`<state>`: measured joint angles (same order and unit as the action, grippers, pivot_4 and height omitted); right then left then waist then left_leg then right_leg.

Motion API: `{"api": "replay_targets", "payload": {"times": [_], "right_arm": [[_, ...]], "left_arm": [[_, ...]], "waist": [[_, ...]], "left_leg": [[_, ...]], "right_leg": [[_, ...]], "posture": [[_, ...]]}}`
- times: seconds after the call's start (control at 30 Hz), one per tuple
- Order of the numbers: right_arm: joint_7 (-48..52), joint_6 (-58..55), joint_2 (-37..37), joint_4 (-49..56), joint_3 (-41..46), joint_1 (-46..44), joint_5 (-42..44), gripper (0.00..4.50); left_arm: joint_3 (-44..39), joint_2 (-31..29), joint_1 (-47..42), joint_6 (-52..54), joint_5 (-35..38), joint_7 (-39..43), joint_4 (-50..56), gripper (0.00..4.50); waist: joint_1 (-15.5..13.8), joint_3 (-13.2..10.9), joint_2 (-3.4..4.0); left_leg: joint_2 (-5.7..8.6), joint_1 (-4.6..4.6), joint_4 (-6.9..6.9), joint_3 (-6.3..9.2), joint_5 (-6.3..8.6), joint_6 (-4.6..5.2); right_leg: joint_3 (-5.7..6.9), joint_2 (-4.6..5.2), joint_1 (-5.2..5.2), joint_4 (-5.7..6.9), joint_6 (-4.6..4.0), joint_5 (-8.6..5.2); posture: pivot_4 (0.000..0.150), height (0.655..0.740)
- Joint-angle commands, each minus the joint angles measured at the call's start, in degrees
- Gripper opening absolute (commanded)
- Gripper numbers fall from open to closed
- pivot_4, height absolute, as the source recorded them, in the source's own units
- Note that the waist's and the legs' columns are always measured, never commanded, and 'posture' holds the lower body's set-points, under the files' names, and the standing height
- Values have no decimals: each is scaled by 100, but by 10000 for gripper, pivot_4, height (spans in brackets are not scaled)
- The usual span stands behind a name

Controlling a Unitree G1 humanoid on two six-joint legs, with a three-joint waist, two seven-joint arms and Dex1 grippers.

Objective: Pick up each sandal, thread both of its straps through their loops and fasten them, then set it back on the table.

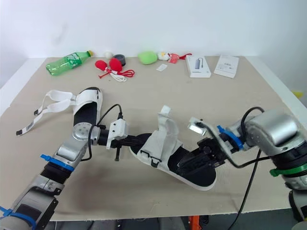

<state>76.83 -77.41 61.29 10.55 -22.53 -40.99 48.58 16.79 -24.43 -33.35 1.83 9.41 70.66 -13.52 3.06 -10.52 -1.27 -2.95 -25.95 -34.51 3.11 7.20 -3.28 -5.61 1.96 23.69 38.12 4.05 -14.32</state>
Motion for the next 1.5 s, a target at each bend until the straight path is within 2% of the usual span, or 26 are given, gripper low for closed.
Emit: {"api": "replay_targets", "payload": {"times": [0.03, 0.2, 0.47, 1.07, 1.27, 1.5], "right_arm": [[-406, 235, -420, -228, 218, -87, -271, 33728], [-732, 559, -1044, -800, 261, -377, -690, 33728], [-581, 872, -1414, -1376, 91, -766, -1114, 33728], [663, 2662, -1970, -3628, -452, -1857, -2832, 33728], [1134, 2485, -1547, -3114, -245, -1658, -2794, 33728], [1039, 1918, -1116, -2303, 259, -1271, -2438, 33728]], "left_arm": [[-24, -142, 84, 98, 9, 75, 181, 0], [-30, -194, 109, 169, 31, 36, 314, 0], [-139, -253, 134, 227, 30, -96, 453, 0], [-148, -291, 215, 484, 85, -145, 619, 0], [-159, -293, 214, 420, 44, -182, 510, 0], [-132, -265, 145, 347, 14, -173, 382, 0]], "waist": [[4, -1, 2], [0, 0, 1], [0, -1, 1], [3, -1, 2], [-15, -3, 5], [-25, -3, 5]], "left_leg": [[0, -1, -3, 0, -1, -2], [1, 1, -8, 0, -9, -1], [1, 1, -7, 2, -10, 0], [1, 1, -6, 2, -11, -1], [1, -2, -3, 2, -11, -2], [1, -2, 6, 3, -10, -3]], "right_leg": [[-1, 0, 1, 0, 1, 3], [-5, -1, -2, 0, 2, 14], [-4, -3, -3, 0, 1, 15], [-4, -4, -3, 0, 2, 17], [-4, -4, -2, 0, 20, 21], [-3, -4, 0, 0, 26, 15]], "posture": [[1500, 7400], [1500, 7400], [1500, 7400], [1500, 7400], [1500, 7400], [1500, 7400]]}}
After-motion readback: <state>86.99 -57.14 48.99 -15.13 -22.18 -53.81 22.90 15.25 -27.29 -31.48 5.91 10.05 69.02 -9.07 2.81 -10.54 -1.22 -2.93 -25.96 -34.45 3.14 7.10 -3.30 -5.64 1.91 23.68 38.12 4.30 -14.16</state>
